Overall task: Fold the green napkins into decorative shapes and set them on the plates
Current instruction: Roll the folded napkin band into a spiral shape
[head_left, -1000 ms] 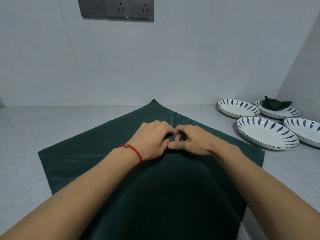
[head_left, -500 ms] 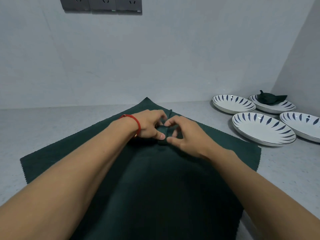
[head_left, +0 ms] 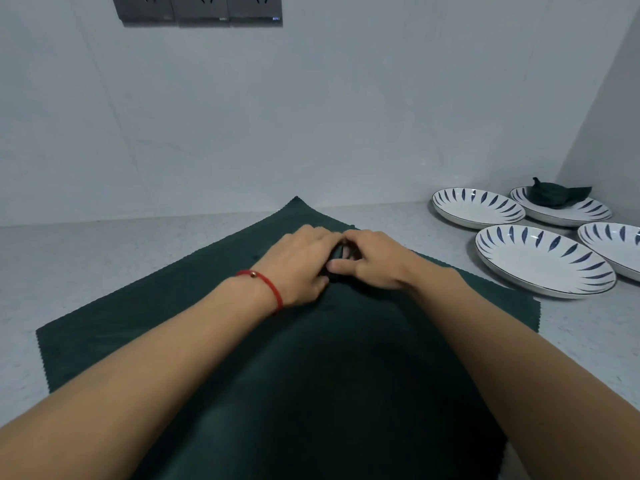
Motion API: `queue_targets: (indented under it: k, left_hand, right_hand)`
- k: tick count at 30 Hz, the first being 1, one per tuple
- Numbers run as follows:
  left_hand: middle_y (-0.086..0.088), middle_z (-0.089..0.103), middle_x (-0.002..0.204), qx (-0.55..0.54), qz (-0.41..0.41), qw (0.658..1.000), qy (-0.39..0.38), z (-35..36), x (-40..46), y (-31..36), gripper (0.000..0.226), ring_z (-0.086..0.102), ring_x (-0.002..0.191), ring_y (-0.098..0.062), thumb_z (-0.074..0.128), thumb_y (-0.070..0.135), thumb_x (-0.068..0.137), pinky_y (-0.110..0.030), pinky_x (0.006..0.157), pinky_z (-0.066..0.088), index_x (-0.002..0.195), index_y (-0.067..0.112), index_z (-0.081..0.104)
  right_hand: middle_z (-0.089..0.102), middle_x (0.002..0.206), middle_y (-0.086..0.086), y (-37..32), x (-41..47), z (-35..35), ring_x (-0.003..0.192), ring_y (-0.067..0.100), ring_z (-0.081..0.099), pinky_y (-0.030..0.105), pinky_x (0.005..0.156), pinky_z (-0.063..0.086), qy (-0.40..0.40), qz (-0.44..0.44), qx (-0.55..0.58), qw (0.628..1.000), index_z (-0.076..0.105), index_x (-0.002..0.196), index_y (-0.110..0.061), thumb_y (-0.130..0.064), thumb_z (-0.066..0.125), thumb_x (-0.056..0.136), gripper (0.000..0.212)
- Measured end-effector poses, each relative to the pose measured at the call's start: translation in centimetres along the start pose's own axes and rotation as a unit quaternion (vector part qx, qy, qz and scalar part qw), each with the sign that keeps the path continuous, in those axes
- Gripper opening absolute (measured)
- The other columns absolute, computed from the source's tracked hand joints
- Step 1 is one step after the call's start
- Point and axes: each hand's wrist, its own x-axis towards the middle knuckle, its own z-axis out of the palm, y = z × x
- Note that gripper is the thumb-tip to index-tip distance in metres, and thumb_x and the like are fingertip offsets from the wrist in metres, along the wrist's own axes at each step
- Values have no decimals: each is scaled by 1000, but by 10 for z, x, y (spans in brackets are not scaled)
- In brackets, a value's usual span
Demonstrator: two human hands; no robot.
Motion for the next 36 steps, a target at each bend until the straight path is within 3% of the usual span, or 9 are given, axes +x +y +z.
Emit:
queue_targets:
  k: [5,10,12,15,17,20,25,30,36]
  left_hand:
    - [0,59,126,64,-7,997,47,22,15,-4,60,52,114,-24,74,30,81,-38,97,42,134,19,50]
    - [1,65,113,-39,-61,995,63,15,16,-7,52,57,108,-22,77,33,74,-31,91,44,121,20,60]
    - [6,69,106,-111,-97,984,99,4,1,-5,52,62,102,-16,82,35,69,-28,89,48,116,22,65]
    - [15,72,101,-263,-156,939,157,-16,-34,-2,52,66,97,1,90,35,65,-14,88,50,112,26,69]
    - [12,75,98,-365,-170,898,177,-26,-59,2,49,68,97,0,92,28,65,-9,84,49,109,24,72]
    - [4,77,102,-488,-173,833,195,-38,-90,9,51,72,99,-11,93,23,64,-13,84,52,110,17,72]
    - [-6,77,106,-586,-177,762,210,-35,-123,6,59,72,101,-21,89,32,58,-28,89,56,112,13,73]
    - [-25,71,114,-715,-137,677,108,-30,-136,5,62,70,99,-30,89,25,65,-34,86,56,118,1,69]
    - [-24,67,119,-788,-60,613,-24,-39,-133,7,80,68,108,-29,88,35,71,-34,94,52,130,-9,58]
  right_hand:
    - [62,83,2,14,11,1,69,17,55,39,78,49,-13,38,58,997,62,98,-8,-53,62,92,46]
    - [69,116,-10,15,-5,14,108,8,61,28,100,45,62,13,145,987,66,124,-23,-31,53,102,27]
    - [63,125,-15,11,-19,16,119,5,56,25,105,41,75,-7,170,983,59,134,-27,-20,60,96,38]
    - [59,136,-19,-2,-41,16,135,-5,43,25,112,35,32,-62,179,981,54,138,-34,-37,70,89,53]
    - [68,127,-16,-19,-54,12,134,-2,48,33,114,37,27,-85,207,974,60,132,-33,-47,70,88,47]
    - [77,93,-3,-49,-76,7,96,10,72,41,96,54,48,-104,268,957,72,106,-25,-33,72,92,16]
    - [71,75,2,-76,-98,9,66,14,63,28,71,52,51,-139,268,952,72,84,-19,-24,71,94,11]
    - [69,69,-3,-85,-104,18,63,4,59,18,67,45,70,-129,301,942,70,78,-17,-26,76,87,15]
    - [66,69,-1,-84,-107,17,61,11,56,25,62,43,46,-116,397,909,66,98,-21,-33,88,74,34]
